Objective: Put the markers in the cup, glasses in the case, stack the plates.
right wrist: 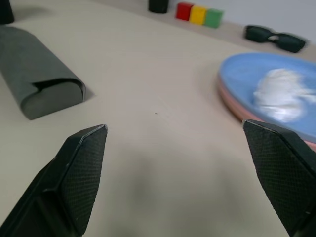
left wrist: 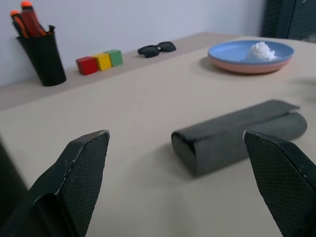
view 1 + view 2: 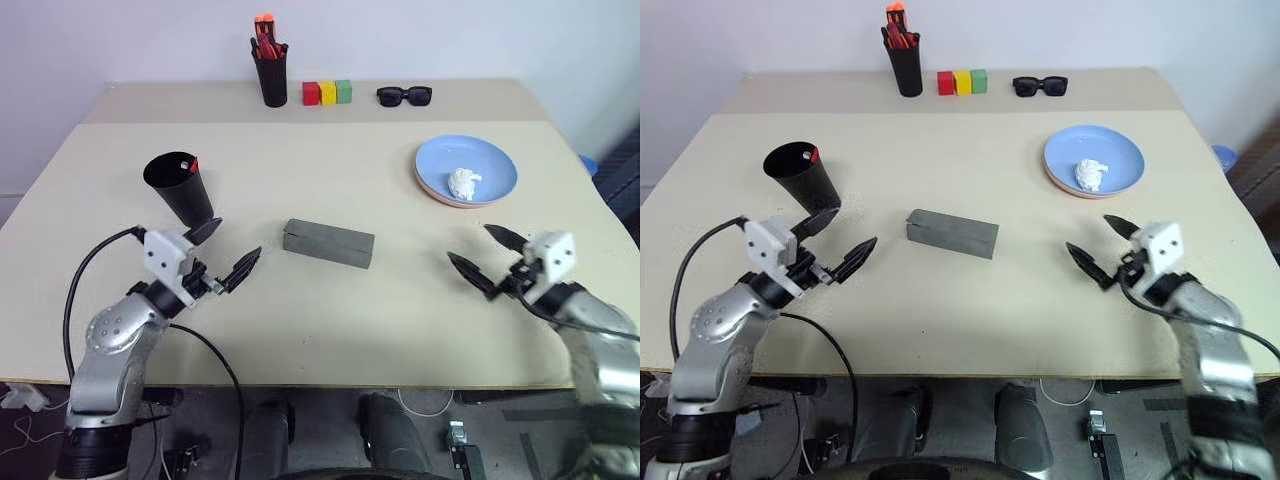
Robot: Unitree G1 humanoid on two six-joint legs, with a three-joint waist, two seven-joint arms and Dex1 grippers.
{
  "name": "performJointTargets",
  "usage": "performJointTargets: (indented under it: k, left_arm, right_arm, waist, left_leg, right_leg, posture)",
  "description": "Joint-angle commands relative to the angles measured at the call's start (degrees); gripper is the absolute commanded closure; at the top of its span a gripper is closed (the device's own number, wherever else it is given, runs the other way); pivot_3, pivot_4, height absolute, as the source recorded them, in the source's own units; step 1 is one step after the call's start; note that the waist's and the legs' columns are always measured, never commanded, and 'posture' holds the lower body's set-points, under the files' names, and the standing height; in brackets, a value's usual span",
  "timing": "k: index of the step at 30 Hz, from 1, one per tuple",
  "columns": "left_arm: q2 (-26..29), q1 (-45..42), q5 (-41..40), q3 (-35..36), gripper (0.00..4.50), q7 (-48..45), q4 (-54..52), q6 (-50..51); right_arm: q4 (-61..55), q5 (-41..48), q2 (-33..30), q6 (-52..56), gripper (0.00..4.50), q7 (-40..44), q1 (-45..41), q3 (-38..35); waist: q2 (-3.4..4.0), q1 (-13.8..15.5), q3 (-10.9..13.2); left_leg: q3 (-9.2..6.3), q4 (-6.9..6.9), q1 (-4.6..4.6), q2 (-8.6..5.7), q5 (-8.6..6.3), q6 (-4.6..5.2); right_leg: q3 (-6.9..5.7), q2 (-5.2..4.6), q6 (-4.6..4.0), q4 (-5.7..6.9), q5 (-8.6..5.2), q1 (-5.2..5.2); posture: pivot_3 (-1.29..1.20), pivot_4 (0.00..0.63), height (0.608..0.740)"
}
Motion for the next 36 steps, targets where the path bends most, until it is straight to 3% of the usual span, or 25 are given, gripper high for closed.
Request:
performJointTargets:
  k: [1, 5, 13, 36]
  left_arm:
    - [1.2, 2.4, -0.1, 2.1, 0.0, -1.8, -0.7, -3.4]
    - [4.1, 11.2, -4.9, 6.9, 0.0, -7.7, -0.5, -3.6]
    - [5.1, 14.8, -7.7, 8.3, 0.0, -9.4, -2.4, -2.5]
    - [4.2, 13.0, -5.8, 3.6, 0.0, -7.1, -3.6, 0.1]
  right_arm:
    - [-5.9, 2.4, -0.6, 1.2, 0.03, 1.1, 4.9, -3.1]
    - [-9.5, 5.3, 0.1, 1.6, 0.03, 4.1, 16.4, -7.5]
    - [-7.7, 7.7, 1.8, 0.0, 0.03, 6.2, 23.9, -13.2]
    - [-10.1, 7.9, -1.2, 2.9, 0.03, 4.3, 20.5, -16.5]
  waist:
    - [-0.09, 0.0, 0.0]
    - [-0.1, 0.3, -0.1]
    - [-0.19, 0.5, -0.1]
    - [-0.17, 0.6, -0.1]
  left_leg:
    - [0.0, 0.05, 0.02, 0.0, 0.0, 0.0]
    - [0.01, 0.14, -0.16, 0.01, -0.1, 0.13]
    - [0.05, 0.4, -0.23, 0.03, -0.19, 0.17]
    - [0.11, 0.24, -0.3, 0.03, -0.23, 0.26]
  right_leg:
    - [0.0, 0.0, -0.03, 0.0, 0.01, 0.04]
    - [0.02, 0.0, 0.0, -0.1, -0.03, -0.01]
    - [0.06, -0.01, 0.13, -0.21, -0.13, 0.04]
    - [0.06, -0.01, -0.09, -0.57, 0.02, 0.08]
  posture:
    - [0.0, 0.15, 0.74]
    - [0.0, 0.15, 0.74]
    - [0.0, 0.15, 0.74]
    - [0.0, 0.15, 0.74]
